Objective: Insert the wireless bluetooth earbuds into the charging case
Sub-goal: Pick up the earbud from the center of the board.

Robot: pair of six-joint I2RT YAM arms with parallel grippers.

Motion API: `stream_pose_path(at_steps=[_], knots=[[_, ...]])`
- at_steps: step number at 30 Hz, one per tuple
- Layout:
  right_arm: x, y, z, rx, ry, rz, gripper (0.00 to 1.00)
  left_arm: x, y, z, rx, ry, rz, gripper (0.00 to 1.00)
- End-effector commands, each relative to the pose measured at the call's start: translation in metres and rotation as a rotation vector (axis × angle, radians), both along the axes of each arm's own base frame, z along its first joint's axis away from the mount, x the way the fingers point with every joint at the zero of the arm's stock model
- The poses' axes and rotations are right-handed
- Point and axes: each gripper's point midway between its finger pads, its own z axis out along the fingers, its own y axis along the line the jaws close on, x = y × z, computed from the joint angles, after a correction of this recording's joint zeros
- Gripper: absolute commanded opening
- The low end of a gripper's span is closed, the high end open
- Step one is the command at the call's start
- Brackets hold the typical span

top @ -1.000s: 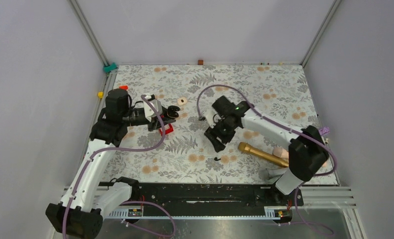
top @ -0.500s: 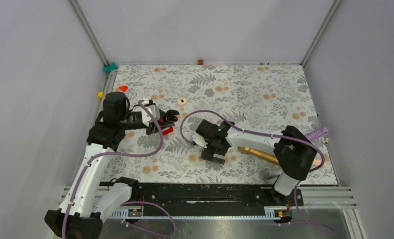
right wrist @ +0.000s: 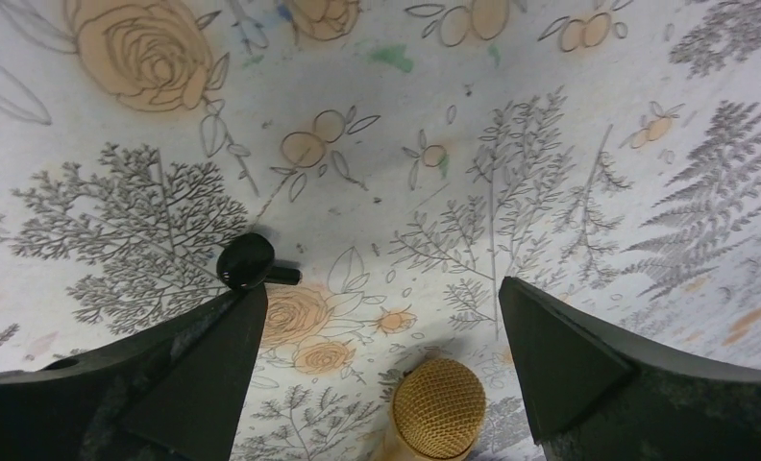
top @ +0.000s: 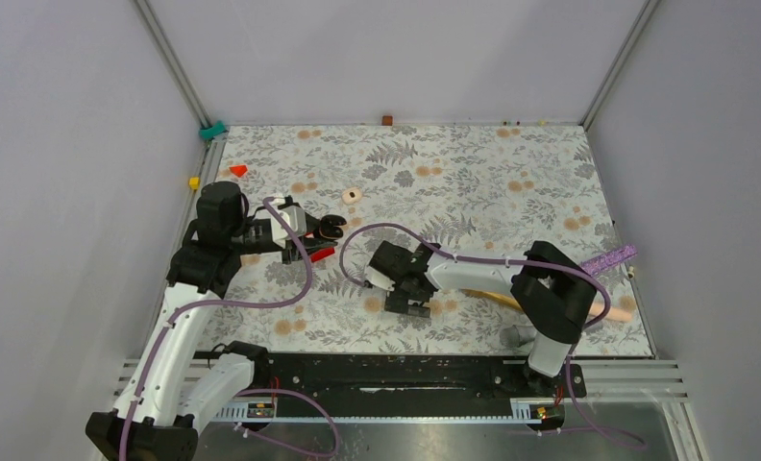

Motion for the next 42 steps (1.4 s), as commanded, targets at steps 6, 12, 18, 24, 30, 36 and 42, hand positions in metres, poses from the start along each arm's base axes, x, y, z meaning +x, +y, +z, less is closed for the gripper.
stream_pose_path(at_steps=[6,12,18,24,30,36,42], knots=[[0.047,0.024,0.013,0.027,-0.229,0.014,1.0,-0.005,-0.003,0.01,-0.037,-0.043,-0.041,0.0],[0.048,0.063,0.022,0.144,-0.17,0.043,0.99,-0.007,-0.003,0.01,-0.04,-0.04,-0.045,0.0],[0.047,0.072,0.044,0.214,-0.142,0.011,0.99,-0.01,-0.004,0.009,-0.043,-0.034,-0.052,0.0],[0.024,0.054,0.075,0.41,0.08,-0.172,1.0,-0.01,-0.004,0.008,-0.045,-0.035,-0.055,0.0],[-0.007,0.046,0.043,0.477,0.219,-0.281,0.92,-0.007,-0.004,0.007,-0.047,-0.025,-0.052,0.0],[-0.001,0.041,0.032,0.562,0.385,-0.503,0.74,-0.007,-0.003,0.004,-0.044,-0.025,-0.044,0.0],[-0.012,0.04,0.023,0.639,0.522,-0.59,0.64,-0.003,-0.004,0.002,-0.041,-0.018,-0.044,0.0]])
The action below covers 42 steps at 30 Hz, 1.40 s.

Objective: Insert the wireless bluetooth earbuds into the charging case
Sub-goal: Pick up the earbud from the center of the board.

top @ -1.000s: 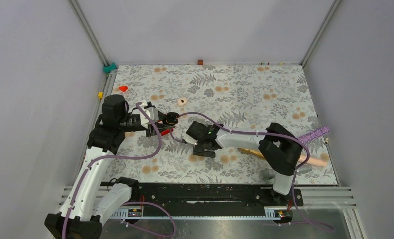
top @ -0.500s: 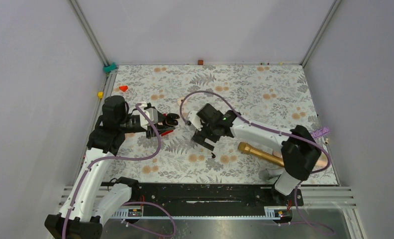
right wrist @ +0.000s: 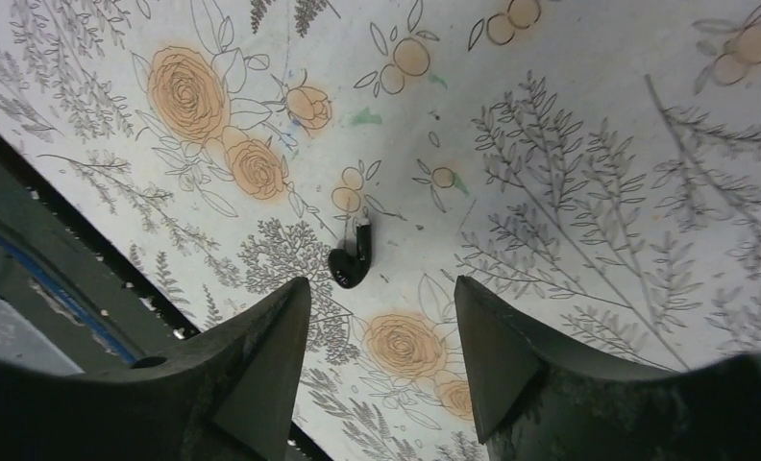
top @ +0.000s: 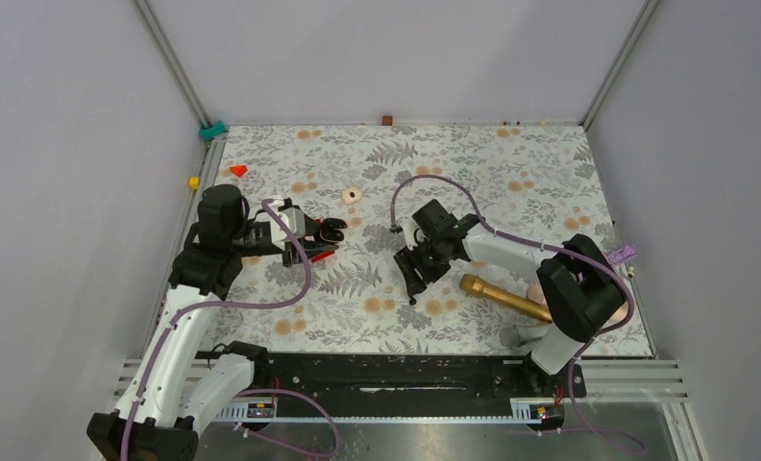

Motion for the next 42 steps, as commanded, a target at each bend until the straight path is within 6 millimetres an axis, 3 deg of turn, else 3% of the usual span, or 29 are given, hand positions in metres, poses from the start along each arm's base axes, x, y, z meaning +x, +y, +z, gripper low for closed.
stream_pose_path(at_steps=[1,17,20,31,36,42], knots=[[-0.017,0.017,0.004,0.133,0.129,-0.041,0.62,0.002,-0.002,0.007,-0.02,-0.044,-0.026,0.0],[-0.027,0.007,-0.028,0.08,0.172,-0.068,0.5,0.003,-0.001,0.005,-0.014,-0.053,-0.015,0.0],[-0.028,0.007,-0.029,0.074,0.18,-0.071,0.42,0.004,-0.001,0.005,-0.013,-0.053,-0.014,0.0],[-0.03,0.013,-0.028,-0.033,0.05,0.007,0.43,0.004,-0.001,0.004,-0.012,-0.056,-0.014,0.0],[-0.025,0.012,-0.028,-0.087,0.008,0.006,0.37,0.004,-0.001,0.005,-0.013,-0.053,-0.015,0.0],[-0.032,0.02,-0.029,-0.161,-0.053,0.12,0.36,0.006,-0.001,0.004,-0.012,-0.051,-0.014,0.0]])
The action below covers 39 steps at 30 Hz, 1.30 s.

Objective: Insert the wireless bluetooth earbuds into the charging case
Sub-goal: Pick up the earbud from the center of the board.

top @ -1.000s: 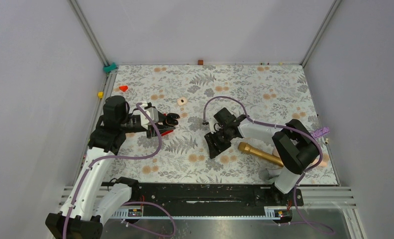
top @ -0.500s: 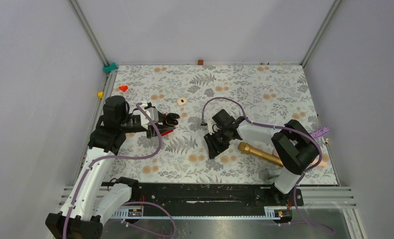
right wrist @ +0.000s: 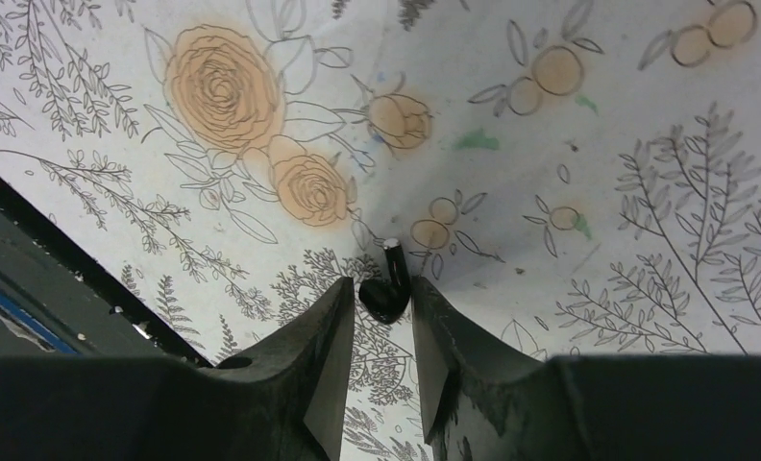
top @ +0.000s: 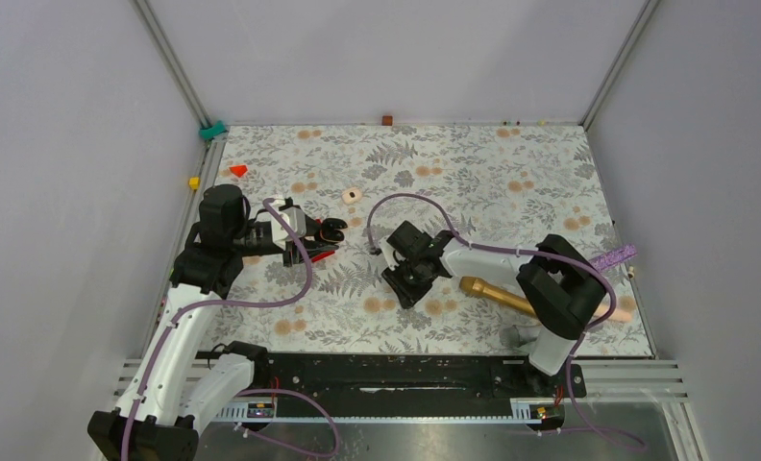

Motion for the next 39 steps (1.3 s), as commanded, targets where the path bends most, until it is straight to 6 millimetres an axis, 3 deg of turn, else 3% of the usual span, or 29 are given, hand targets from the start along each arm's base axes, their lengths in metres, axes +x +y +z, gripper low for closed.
stream_pose_path(at_steps=[1,10,19,28,30,36,39], knots=[[-0.001,0.0,-0.002,-0.098,-0.079,0.098,0.36,0.003,-0.001,0.008,-0.014,-0.057,-0.018,0.0],[0.011,0.0,0.012,-0.143,-0.16,0.178,0.31,0.003,-0.002,0.009,-0.017,-0.06,-0.023,0.0],[0.058,-0.001,0.02,-0.292,-0.338,0.37,0.31,0.002,-0.003,0.013,-0.028,-0.053,-0.028,0.0],[0.087,0.022,0.02,-0.312,-0.423,0.595,0.32,-0.001,-0.002,0.016,-0.031,-0.067,-0.023,0.0],[0.093,0.027,0.023,-0.307,-0.441,0.603,0.37,-0.001,-0.002,0.016,-0.031,-0.065,-0.022,0.0],[0.093,0.027,0.04,-0.237,-0.43,0.53,0.72,-0.002,-0.001,0.015,-0.03,-0.072,-0.022,0.0],[0.095,0.021,0.054,-0.173,-0.393,0.384,0.76,-0.002,-0.001,0.015,-0.029,-0.071,-0.023,0.0]])
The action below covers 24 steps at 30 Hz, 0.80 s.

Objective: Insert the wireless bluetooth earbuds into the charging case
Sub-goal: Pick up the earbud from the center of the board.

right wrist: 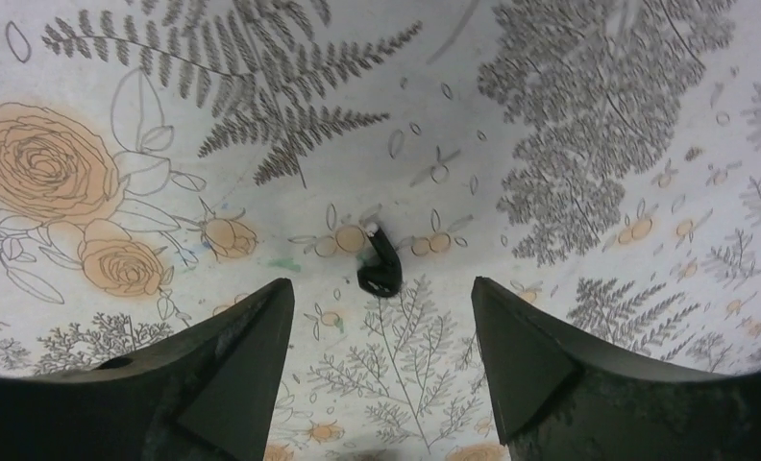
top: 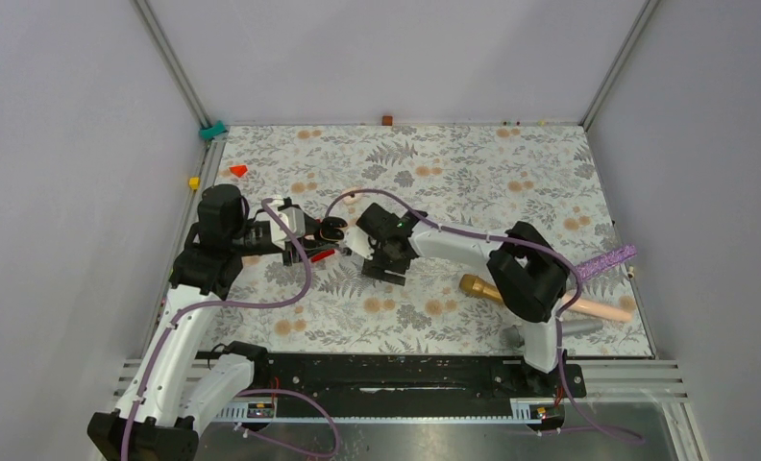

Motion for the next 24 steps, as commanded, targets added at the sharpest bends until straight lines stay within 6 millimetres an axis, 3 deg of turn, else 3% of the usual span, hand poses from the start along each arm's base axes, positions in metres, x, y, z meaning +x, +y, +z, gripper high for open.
stream_pose_path(at_steps=[1,5,8,12,17,24], knots=[[0.009,-0.003,0.044,0.177,0.043,-0.197,0.77,-0.003,-0.001,0.011,-0.022,-0.055,-0.024,0.0],[0.016,-0.016,0.058,0.377,0.221,-0.456,0.75,-0.003,-0.001,0.01,-0.023,-0.054,-0.028,0.0],[0.024,-0.026,0.046,0.417,0.288,-0.58,0.73,-0.003,-0.001,0.01,-0.022,-0.053,-0.026,0.0],[0.021,-0.023,0.025,0.415,0.413,-0.726,0.68,-0.004,-0.001,0.009,-0.021,-0.052,-0.025,0.0],[0.011,-0.015,0.012,0.415,0.525,-0.792,0.63,-0.003,-0.001,0.008,-0.02,-0.05,-0.022,0.0],[0.0,-0.02,0.0,0.419,0.606,-0.884,0.58,-0.001,-0.001,0.006,-0.018,-0.043,-0.021,0.0]])
